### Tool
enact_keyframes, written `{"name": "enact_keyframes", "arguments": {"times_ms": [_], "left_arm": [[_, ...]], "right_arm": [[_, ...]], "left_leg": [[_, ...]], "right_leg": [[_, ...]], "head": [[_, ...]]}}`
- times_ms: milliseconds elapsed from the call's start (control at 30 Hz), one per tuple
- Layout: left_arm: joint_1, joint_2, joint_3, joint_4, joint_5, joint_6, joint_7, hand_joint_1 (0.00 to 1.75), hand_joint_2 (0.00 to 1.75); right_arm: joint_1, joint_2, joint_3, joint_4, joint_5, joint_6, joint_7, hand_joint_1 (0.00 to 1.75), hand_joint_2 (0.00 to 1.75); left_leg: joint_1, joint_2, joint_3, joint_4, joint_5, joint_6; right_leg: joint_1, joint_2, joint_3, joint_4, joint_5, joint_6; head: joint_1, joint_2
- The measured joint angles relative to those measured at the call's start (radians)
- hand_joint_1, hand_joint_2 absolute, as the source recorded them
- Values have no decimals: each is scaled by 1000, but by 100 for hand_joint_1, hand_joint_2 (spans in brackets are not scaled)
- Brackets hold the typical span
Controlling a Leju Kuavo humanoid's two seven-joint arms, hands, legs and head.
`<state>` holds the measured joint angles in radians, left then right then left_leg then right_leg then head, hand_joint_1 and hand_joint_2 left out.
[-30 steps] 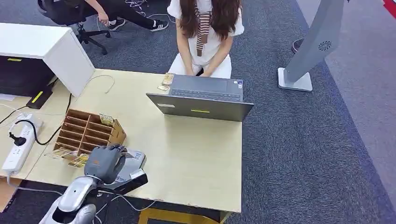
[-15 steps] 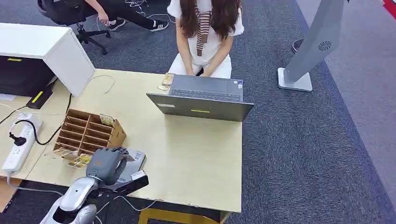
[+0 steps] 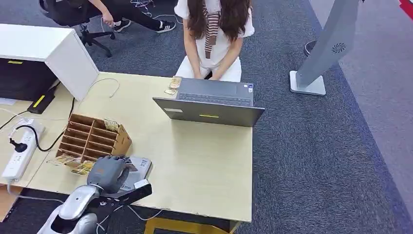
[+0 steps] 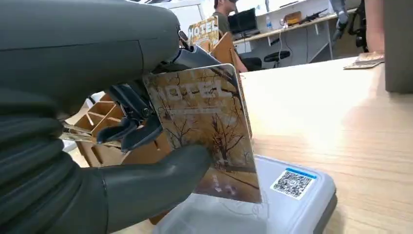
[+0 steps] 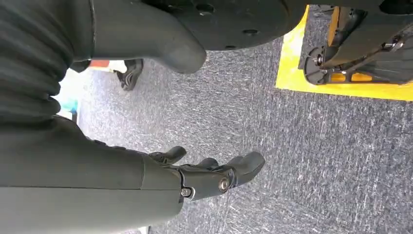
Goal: Pass the card to the sensor for recognition and then transmit it.
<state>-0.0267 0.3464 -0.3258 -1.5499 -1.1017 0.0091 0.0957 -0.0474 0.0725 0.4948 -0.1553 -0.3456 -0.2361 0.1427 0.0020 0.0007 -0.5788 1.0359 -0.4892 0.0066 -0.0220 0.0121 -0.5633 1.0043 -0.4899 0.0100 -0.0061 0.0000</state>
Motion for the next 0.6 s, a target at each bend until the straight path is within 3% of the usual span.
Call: {"name": "enact_keyframes", "arguments": {"times_ms": [600], "left_arm": [[-42,8,-14,61,45,-45,0,175,175]], "right_arm": [[-2,0,4,0,2,3,2,0,175]], "left_leg": [[0,0,0,0,0,0]], "right_leg": [[0,0,0,0,0,0]], "head": [[0,0]]}}
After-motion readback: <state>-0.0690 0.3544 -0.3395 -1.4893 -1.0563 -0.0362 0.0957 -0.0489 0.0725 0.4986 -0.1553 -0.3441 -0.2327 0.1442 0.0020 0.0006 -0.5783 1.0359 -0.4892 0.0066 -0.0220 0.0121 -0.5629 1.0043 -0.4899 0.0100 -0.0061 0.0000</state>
